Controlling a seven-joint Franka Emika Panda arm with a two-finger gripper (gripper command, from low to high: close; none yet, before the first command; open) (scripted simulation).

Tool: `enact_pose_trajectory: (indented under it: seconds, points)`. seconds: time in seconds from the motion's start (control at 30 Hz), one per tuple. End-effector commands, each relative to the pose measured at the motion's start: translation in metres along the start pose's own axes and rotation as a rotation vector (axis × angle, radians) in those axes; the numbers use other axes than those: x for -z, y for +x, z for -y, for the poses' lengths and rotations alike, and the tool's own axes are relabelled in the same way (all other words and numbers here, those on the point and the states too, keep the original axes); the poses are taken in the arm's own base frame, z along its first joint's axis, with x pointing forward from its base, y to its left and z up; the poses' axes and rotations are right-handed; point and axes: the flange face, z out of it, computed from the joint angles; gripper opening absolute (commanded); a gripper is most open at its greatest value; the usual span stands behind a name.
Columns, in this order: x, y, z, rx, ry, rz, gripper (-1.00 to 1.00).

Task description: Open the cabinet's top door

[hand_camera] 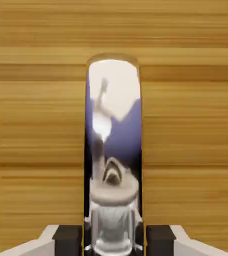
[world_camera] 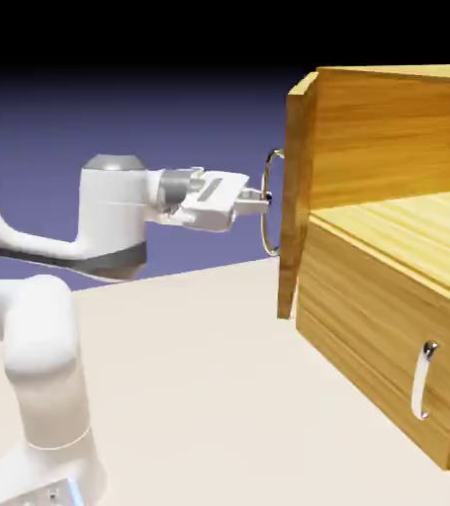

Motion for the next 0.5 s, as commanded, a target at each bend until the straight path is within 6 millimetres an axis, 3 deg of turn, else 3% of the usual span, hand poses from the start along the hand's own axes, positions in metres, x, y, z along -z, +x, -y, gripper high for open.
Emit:
enact_pose_trajectory:
  seconds: [0.0,0.47]
  points:
    - [0.005,0.001,-0.001,-0.001,0.008,0.006,-1.0]
    - [0.087,0.025,-0.025,-0.001,0.13,0.128,-1.0]
